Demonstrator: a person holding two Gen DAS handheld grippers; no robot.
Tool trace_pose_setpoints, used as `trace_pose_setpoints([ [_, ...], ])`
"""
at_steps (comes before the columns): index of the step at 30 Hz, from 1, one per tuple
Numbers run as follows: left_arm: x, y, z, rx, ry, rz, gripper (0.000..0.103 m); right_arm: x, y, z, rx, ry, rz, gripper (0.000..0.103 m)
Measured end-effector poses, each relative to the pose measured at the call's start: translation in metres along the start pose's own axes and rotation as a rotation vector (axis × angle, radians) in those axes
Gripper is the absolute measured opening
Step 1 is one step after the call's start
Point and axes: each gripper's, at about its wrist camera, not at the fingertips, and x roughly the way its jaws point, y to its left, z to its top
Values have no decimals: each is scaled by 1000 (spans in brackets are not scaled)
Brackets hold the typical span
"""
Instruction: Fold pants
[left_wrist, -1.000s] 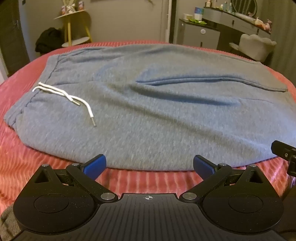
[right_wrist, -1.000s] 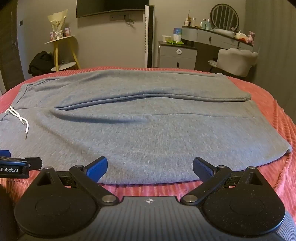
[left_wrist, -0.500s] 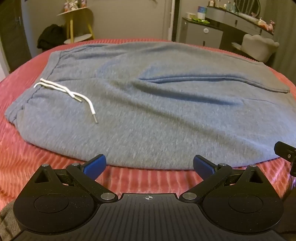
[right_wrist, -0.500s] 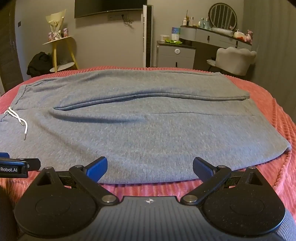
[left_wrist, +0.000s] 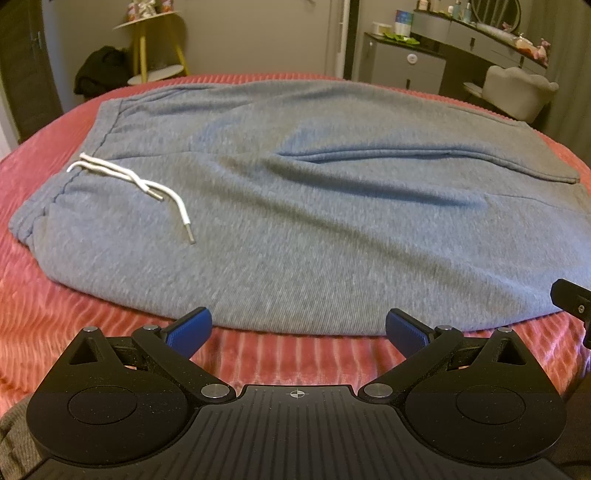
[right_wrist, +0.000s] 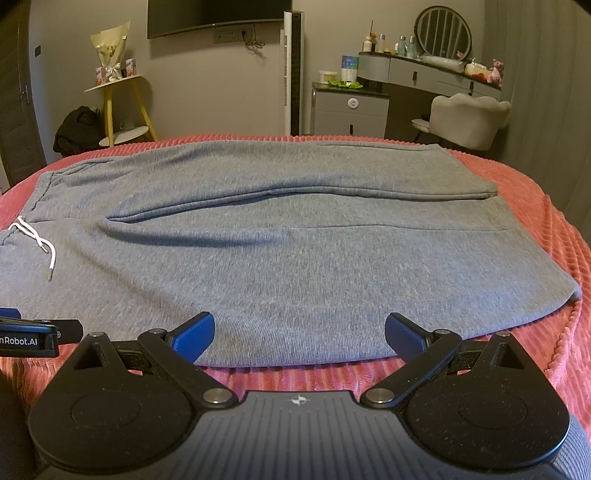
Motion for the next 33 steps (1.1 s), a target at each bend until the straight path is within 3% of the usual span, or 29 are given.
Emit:
trace_pose_setpoints([
  [33, 3, 2, 1, -17, 31, -5, 103, 0, -3, -1, 42, -6, 10, 99],
])
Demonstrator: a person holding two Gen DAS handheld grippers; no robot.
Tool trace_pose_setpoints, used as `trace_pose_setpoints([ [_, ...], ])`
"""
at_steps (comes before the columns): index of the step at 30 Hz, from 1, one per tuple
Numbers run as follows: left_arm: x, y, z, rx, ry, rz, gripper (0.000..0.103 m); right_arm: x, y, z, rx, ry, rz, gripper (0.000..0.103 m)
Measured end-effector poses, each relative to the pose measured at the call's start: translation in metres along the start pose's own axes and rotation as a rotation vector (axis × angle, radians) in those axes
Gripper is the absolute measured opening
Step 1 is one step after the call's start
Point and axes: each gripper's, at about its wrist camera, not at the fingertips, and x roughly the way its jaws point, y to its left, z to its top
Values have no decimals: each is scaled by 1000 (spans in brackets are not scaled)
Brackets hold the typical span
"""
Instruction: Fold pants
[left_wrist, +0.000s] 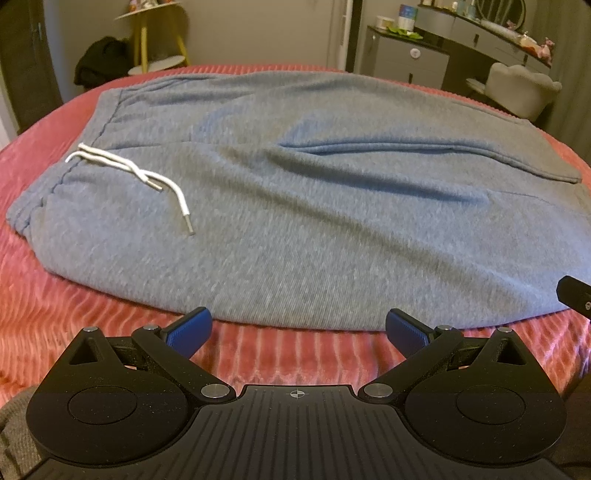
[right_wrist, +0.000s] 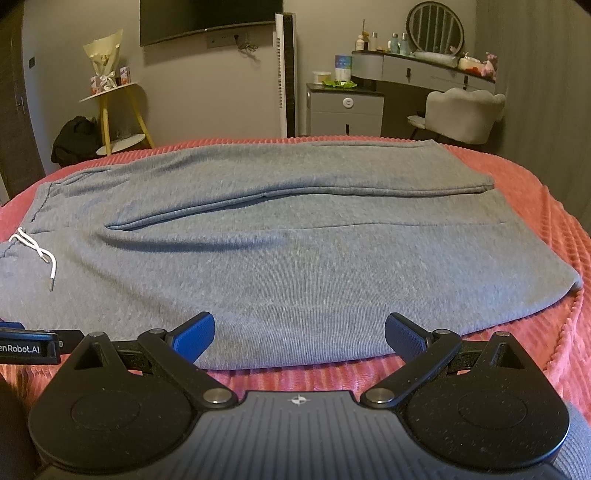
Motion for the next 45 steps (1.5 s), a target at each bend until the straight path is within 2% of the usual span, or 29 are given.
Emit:
trace_pose_setpoints([
  [45, -5, 4, 3, -18, -9, -36, 103, 4, 2, -1, 19, 6, 31, 99],
])
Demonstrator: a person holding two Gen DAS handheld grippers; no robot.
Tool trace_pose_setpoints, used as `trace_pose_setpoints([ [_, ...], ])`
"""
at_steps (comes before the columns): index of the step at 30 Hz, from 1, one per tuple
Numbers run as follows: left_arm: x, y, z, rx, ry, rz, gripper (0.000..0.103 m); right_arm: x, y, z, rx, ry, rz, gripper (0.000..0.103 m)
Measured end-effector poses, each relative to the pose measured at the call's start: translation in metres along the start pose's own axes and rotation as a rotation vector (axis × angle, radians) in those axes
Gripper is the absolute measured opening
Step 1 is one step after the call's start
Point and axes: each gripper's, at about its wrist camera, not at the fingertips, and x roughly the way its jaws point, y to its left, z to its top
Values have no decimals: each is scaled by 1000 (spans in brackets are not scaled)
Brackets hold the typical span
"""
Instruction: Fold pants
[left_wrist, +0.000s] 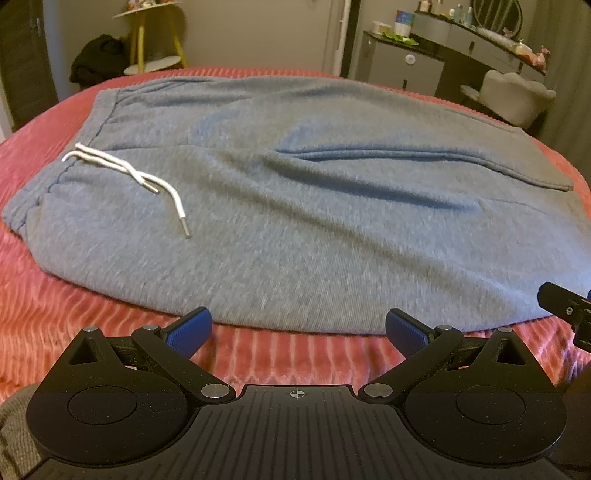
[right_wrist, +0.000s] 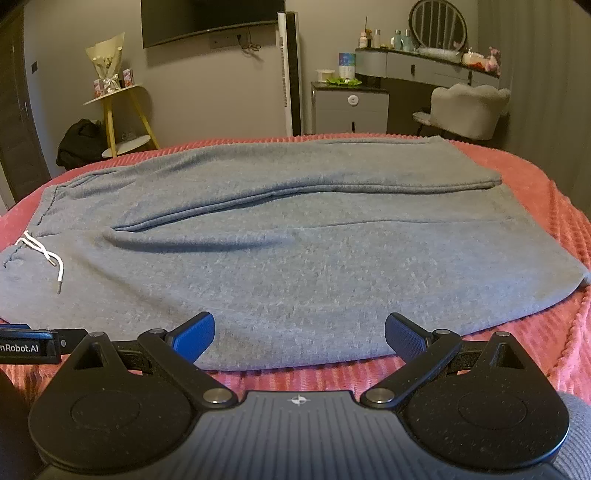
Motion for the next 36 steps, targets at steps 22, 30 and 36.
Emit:
trace_pose_setpoints([
  [22, 4, 5, 31, -20, -72, 52, 103, 58, -8, 35, 28, 88, 70, 99],
  [30, 44, 42, 104, -291, -150, 142, 103, 121, -71, 40, 394, 263, 189, 99],
  [36, 96, 82, 117, -351, -126, 245, 103, 136, -71, 59, 203, 423, 285, 99],
])
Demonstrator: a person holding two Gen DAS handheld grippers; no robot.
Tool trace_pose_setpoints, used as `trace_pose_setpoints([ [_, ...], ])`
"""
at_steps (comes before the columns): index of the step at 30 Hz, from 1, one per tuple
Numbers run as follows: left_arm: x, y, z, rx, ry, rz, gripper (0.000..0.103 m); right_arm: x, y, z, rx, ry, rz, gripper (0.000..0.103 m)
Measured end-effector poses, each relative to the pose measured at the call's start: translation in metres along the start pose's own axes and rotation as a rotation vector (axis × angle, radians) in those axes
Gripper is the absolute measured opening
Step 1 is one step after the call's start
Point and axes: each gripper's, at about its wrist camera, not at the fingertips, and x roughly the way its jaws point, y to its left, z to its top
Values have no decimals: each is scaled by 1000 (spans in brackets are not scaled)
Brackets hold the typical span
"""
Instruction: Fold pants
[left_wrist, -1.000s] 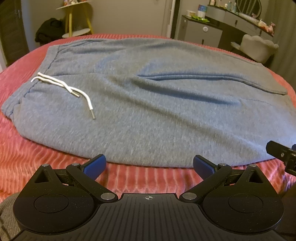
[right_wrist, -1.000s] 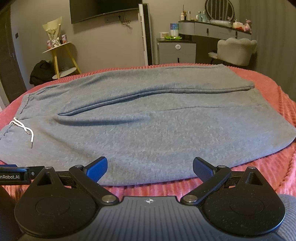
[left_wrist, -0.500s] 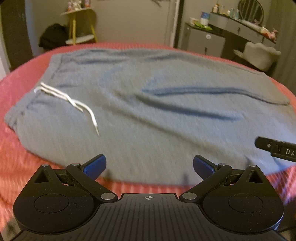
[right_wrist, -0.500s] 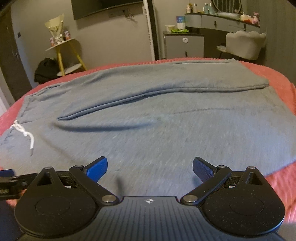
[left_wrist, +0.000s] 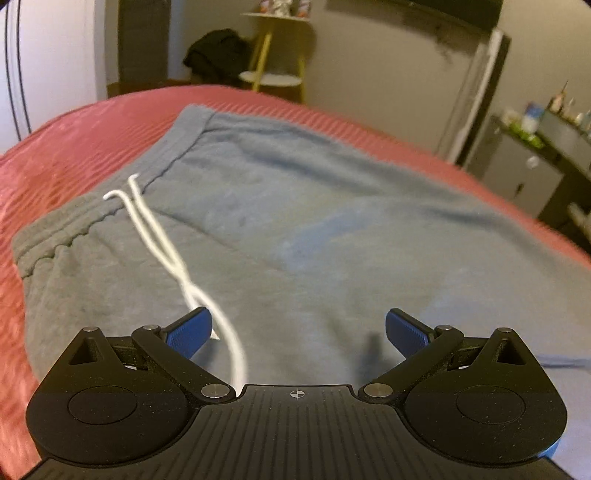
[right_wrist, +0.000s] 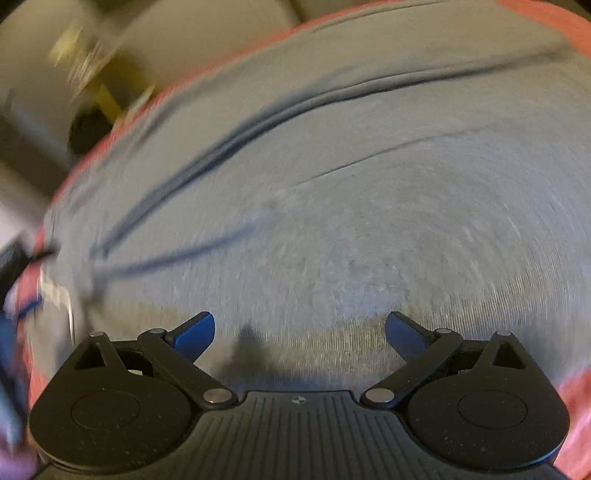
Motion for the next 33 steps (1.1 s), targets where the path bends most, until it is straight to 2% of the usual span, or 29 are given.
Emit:
trace_pose_setpoints([
  [1, 6, 6, -3, 12, -14, 28, 103, -4, -1, 9, -21, 20, 28, 99],
  [3, 15, 15, -6, 20, -30, 70, 103, -19, -13, 34, 8, -49, 80, 98],
  [6, 23, 20, -1, -35, -51, 68, 103, -36, -35, 103, 78, -239, 15, 94],
  [8, 28, 19, -4, -30, -82, 75, 103, -30, -50, 151, 148, -332, -22, 87],
  [9, 31, 18, -5, -10, -85, 90, 103, -21, -59, 177, 195, -363, -36, 81],
  [11, 39, 15, -7, 23, -79, 112, 103, 2, -75, 224, 301, -389, -93, 59],
  [12, 42, 13, -9, 29, -85, 115, 103, 16, -82, 247, 368, -388, -125, 55],
  [15, 44, 10, -16, 49, -129, 125, 103, 55, -94, 292, 475, -375, -184, 54],
  [17, 46, 9, -19, 55, -148, 124, 103, 71, -95, 312, 510, -397, -227, 54],
  [22, 48, 10, -20, 34, -159, 113, 103, 105, -100, 336, 531, -381, -323, 51],
  [24, 49, 12, -21, 27, -161, 106, 103, 111, -93, 339, 478, -390, -384, 36],
  [25, 48, 12, -21, 24, -163, 104, 103, 112, -90, 341, 446, -392, -426, 22],
  [26, 48, 13, -22, 24, -165, 103, 103, 113, -89, 340, 416, -391, -454, 13],
  [28, 49, 13, -21, 20, -164, 97, 103, 103, -88, 336, 392, -401, -430, 5],
  [30, 49, 16, -20, 12, -162, 85, 103, 88, -90, 327, 396, -437, -397, 3],
  [33, 48, 18, -19, 5, -160, 72, 103, 41, -89, 287, 386, -555, -327, 2],
])
